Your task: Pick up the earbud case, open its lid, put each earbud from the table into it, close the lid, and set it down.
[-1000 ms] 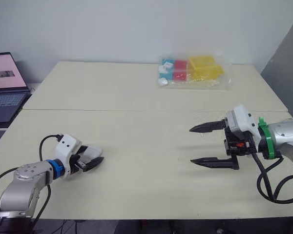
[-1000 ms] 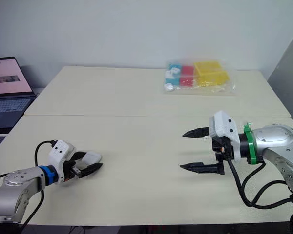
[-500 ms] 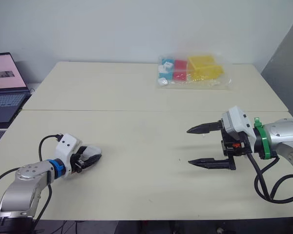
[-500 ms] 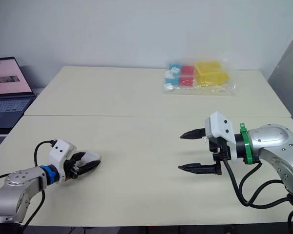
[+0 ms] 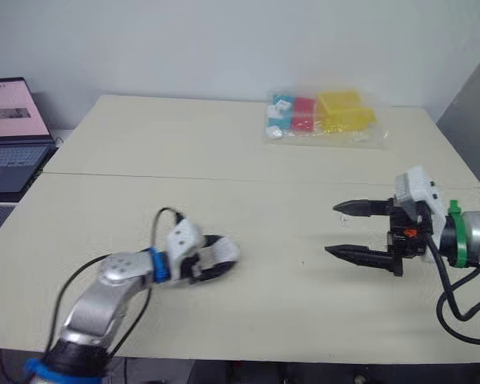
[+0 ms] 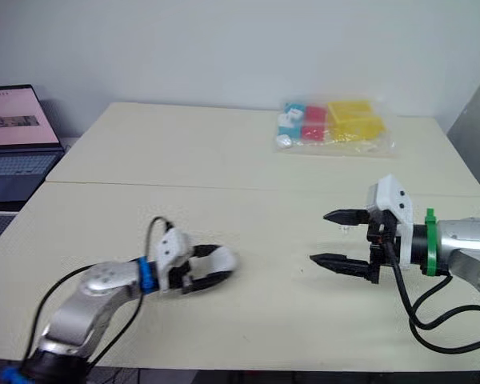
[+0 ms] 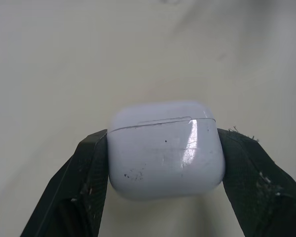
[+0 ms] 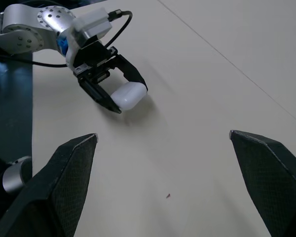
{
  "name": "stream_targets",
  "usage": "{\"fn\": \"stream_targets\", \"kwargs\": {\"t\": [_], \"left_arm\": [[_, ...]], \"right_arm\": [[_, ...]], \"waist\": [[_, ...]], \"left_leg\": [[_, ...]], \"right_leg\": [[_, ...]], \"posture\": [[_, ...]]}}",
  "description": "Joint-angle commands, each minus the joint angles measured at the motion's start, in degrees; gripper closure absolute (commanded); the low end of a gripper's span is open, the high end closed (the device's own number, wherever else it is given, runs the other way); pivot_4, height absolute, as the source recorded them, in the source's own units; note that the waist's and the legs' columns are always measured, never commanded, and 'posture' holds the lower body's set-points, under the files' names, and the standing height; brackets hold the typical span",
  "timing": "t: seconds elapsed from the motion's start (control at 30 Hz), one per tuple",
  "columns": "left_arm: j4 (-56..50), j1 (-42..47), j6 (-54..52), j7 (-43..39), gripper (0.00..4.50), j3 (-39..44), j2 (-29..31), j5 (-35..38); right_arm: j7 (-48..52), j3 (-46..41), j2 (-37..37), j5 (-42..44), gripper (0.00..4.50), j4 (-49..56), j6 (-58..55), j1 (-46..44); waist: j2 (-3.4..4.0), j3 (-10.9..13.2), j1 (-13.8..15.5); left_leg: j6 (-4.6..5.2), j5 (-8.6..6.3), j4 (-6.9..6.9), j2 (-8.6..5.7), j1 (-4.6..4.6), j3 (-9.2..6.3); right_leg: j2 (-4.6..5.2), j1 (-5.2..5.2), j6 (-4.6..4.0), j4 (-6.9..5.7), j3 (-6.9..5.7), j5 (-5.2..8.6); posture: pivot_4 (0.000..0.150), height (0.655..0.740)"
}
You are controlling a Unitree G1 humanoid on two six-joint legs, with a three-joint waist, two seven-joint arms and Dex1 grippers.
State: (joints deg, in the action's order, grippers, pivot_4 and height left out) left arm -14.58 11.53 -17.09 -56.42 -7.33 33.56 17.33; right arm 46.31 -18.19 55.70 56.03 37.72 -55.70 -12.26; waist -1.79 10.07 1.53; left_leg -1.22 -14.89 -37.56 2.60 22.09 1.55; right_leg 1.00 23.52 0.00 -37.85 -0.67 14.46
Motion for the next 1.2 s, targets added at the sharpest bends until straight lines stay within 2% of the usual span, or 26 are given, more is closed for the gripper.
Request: {"fn": "stream_targets", "kwargs": {"t": [0.03,0.13,0.3,0.5,0.73,1.2], "left_arm": [[-0.9,2.8,5.1,-2.0,1.63,-2.4,-1.2,-0.8],[2.1,6.0,9.7,-1.3,1.63,-3.3,-4.2,-1.9],[9.8,10.9,25.2,-4.7,1.63,-7.4,-7.1,-6.9],[12.2,12.4,31.6,-5.3,1.63,-8.3,-8.6,-7.5],[12.6,12.9,35.9,-6.0,1.63,-8.8,-9.1,-7.2],[10.6,13.4,36.0,-6.2,1.63,-8.8,-9.4,-6.6]], "right_arm": [[-6.9,-4.2,-0.6,8.3,0.00,3.3,-3.9,0.6],[-14.5,-3.5,-0.8,15.9,0.00,3.6,-6.8,0.8],[-31.3,1.6,-1.3,31.8,0.00,1.0,-7.5,1.8],[-45.8,10.5,-3.2,42.8,0.00,-4.4,-4.3,-2.1],[-48.3,17.2,-5.5,45.8,0.00,-8.4,-4.2,-5.2],[-45.2,20.0,-10.0,45.5,0.00,-12.9,-4.3,-7.6]], "waist": [[0.00,0.0,-0.9],[0.00,0.0,-1.7],[-0.05,0.0,-1.5],[-0.06,0.0,-1.7],[-0.06,0.0,-1.6],[-0.05,0.0,-1.7]], "left_leg": [[0.02,-0.01,0.00,0.00,-0.05,0.04],[0.04,-0.02,0.04,0.01,-0.14,0.04],[0.04,-0.02,-0.21,0.03,-0.10,-0.03],[0.05,-0.02,-0.26,0.09,-0.07,0.09],[0.05,-0.02,-0.26,0.11,0.03,0.05],[0.05,-0.02,-0.26,0.15,0.09,0.01]], "right_leg": [[-0.04,0.00,0.06,-0.01,0.08,0.03],[-0.22,-0.05,0.21,-0.06,0.24,0.12],[-0.75,-0.05,0.04,-0.12,0.06,0.02],[-0.77,-0.02,0.11,-0.08,0.21,-0.04],[-0.80,0.02,0.12,-0.04,0.18,-0.04],[-0.80,0.06,0.15,0.00,0.14,-0.05]], "posture": [[0.150,0.7358],[0.150,0.7358],[0.150,0.7358],[0.150,0.7358],[0.150,0.7358],[0.150,0.7358]]}}
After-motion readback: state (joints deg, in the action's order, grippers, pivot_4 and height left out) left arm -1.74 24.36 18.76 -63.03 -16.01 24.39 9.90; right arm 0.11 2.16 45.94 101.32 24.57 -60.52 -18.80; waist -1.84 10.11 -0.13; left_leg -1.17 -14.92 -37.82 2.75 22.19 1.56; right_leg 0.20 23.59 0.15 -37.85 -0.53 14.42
